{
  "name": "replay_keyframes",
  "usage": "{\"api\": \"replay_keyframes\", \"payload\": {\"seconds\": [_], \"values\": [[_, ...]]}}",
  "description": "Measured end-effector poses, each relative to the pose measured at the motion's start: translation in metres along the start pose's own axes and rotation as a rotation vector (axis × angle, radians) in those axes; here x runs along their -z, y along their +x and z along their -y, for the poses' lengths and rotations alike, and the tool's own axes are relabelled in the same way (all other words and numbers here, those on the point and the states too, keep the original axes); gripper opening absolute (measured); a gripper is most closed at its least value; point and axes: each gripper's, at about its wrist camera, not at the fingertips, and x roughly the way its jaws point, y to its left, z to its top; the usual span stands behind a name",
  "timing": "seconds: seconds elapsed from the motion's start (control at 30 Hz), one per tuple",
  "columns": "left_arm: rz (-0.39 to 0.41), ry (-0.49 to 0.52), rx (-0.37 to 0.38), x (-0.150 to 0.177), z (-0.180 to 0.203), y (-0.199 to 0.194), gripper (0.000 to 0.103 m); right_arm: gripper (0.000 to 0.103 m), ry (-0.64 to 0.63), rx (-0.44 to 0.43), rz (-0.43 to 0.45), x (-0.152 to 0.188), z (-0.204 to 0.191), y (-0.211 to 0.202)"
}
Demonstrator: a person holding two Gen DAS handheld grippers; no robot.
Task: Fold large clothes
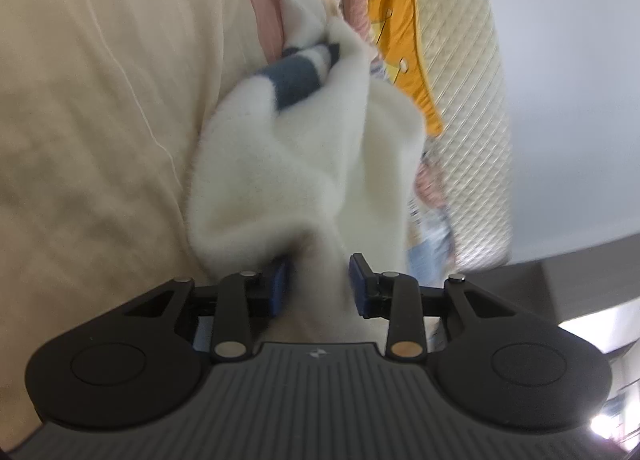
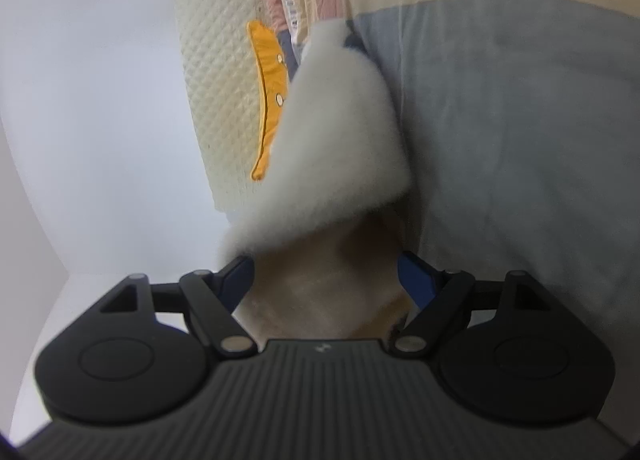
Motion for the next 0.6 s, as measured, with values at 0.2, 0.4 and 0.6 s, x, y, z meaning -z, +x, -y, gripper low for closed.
{"api": "replay_keyframes", "payload": {"seconds": [0.2, 0.4, 0.6], "values": [[-0.049, 0.061, -0.062, 0.002, 0.003, 0.019, 0.031, 0.087, -0.015, -0.032, 0.057, -0.001, -0.002, -0.009], [-0.042, 0.081, -0.077, 0.001, 0.004, 0.019, 0.021, 0.085, -0.164, 0.082, 0.017, -0.008, -0.01, 0.019], [-0.03, 0.084, -0.032, 0.011, 0.011, -0.001, 0.016, 0.053, -0.348, 0.13, -0.065, 0.001, -0.024, 0.045]]}}
